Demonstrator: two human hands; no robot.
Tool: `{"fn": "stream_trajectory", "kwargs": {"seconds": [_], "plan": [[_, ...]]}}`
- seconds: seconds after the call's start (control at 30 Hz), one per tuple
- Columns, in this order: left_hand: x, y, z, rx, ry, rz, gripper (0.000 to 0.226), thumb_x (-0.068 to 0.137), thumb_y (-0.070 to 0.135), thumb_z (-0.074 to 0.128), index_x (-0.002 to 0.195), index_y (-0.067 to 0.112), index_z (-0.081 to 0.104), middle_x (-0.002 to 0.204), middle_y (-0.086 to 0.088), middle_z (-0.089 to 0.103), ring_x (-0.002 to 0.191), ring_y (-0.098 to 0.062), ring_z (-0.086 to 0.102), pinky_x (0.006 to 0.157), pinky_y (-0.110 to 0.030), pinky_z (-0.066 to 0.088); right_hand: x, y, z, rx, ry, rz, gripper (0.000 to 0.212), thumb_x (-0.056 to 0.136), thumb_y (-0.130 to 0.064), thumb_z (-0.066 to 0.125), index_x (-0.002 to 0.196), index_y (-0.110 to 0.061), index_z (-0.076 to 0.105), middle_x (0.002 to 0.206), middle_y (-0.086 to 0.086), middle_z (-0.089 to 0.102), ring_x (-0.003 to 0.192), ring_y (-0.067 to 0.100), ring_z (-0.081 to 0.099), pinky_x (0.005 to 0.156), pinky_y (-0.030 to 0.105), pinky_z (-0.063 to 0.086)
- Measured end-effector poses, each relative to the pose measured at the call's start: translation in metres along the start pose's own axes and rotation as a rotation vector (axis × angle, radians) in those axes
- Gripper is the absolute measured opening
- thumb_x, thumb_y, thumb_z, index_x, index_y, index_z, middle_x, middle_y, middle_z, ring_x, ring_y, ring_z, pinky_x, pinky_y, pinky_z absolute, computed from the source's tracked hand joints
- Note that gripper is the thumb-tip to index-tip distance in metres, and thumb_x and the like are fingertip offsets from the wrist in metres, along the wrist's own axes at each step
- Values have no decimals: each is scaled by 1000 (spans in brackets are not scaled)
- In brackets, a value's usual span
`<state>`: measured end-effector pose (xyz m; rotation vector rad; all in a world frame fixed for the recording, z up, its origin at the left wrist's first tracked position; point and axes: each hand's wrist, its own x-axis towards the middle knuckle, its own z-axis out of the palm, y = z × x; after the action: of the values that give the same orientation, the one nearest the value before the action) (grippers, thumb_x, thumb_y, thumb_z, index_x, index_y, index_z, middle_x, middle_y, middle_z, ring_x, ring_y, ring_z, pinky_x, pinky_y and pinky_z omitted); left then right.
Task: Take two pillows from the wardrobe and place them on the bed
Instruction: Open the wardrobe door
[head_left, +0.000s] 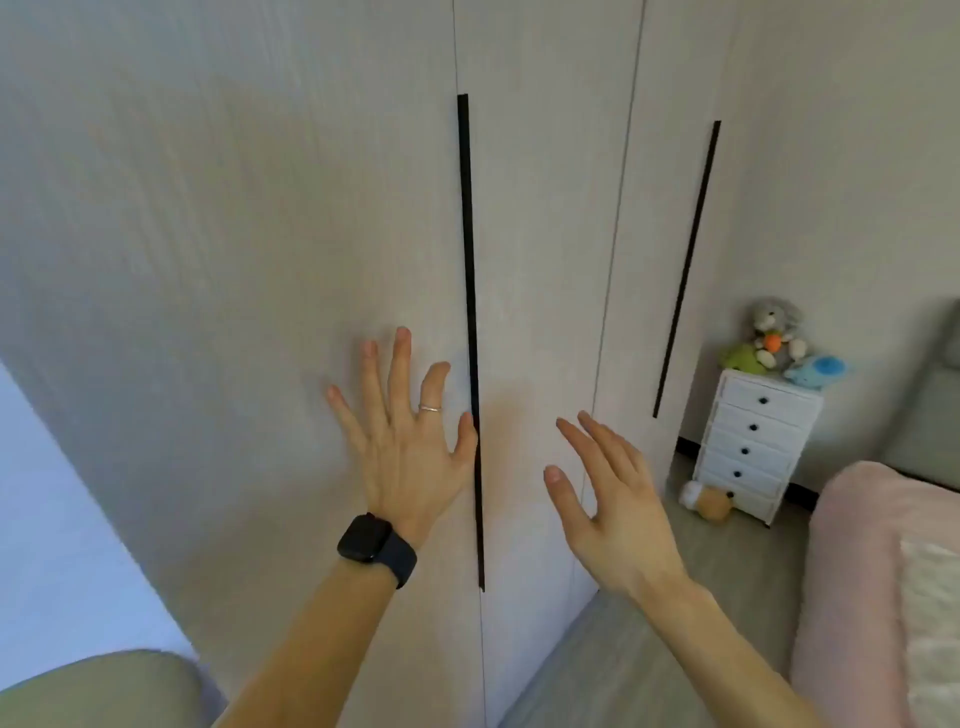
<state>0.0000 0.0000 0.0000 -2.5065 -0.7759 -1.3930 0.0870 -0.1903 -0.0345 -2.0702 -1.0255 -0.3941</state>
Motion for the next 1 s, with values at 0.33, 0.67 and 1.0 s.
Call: {"fn": "stream_trajectory", "kwargs": {"seconds": [0.33, 0.67, 1.0], "plan": [[42, 15, 99, 171, 105, -136, 52, 85, 53, 62, 127, 23, 63, 165, -14, 19, 148, -52, -9, 109, -75, -7, 166, 53, 82, -67, 44, -319, 54, 106, -37, 32, 158, -30, 20, 167, 1, 11, 154, 19, 8, 122, 46, 23], [50, 28, 166, 239, 238, -189, 26, 89, 43, 64, 97, 18, 61, 166, -12, 5, 147, -53, -13, 106, -76, -14, 241, 112, 166, 4, 289, -606, 61, 105, -38, 34, 159, -21, 13, 165, 21, 8, 152, 42, 8, 118, 64, 18], [41, 54, 157, 279, 169, -288, 13, 88, 20, 70, 92, 9, 65, 162, -13, 18, 146, -57, 3, 107, -80, 6, 233, 161, 229, 114, 370, -705, 62, 103, -43, 35, 159, -21, 17, 168, 10, 3, 154, 32, 7, 121, 56, 10]]}}
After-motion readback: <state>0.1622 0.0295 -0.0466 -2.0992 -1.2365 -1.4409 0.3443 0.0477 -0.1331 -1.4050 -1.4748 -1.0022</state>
